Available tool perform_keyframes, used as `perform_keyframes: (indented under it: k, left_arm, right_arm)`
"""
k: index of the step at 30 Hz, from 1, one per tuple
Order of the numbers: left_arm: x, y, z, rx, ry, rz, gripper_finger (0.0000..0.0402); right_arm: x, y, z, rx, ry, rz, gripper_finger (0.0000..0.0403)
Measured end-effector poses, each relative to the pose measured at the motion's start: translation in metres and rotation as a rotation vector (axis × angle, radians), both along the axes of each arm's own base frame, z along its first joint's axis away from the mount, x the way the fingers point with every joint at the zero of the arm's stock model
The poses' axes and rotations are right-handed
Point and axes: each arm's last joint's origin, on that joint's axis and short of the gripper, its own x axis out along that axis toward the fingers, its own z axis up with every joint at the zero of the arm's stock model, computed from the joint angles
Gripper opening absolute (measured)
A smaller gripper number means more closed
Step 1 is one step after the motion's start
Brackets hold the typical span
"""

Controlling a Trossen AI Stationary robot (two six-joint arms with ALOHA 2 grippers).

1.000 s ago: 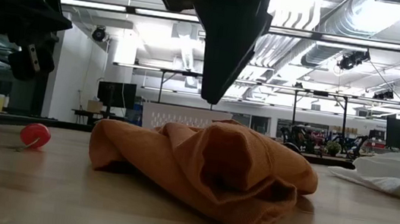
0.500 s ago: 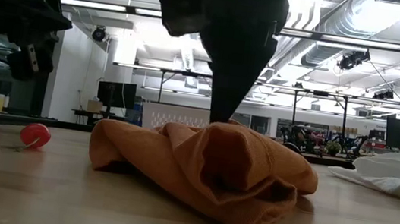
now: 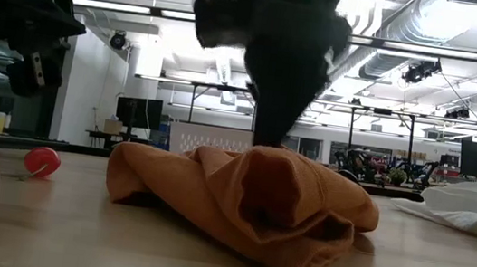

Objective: Pick and placing Produce into tupperware
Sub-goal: Put the green bell pepper into the white basket

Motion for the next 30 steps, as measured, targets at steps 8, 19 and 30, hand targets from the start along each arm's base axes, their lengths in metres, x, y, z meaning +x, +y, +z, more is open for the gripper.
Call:
perform_keyframes:
  k: [8, 19, 30]
  left_arm:
    - [0.000, 0.000, 0.000, -0.003, 0.000, 0.000, 0.0001]
    - [0.000, 0.000, 0.000, -0.003, 0.000, 0.004, 0.0001]
    - [0.000, 0.000, 0.000, -0.026, 0.002, 0.008, 0.0001]
  right_arm:
    - [-0.011, -0.005, -0.007, 0.039, -0.031, -0.070, 0.0257]
    - [-0.009, -0.010, -0.014, 0.052, -0.059, -0.025, 0.0257]
    - [-0.012, -0.011, -0.027, 0.093, -0.048, -0.054, 0.0257]
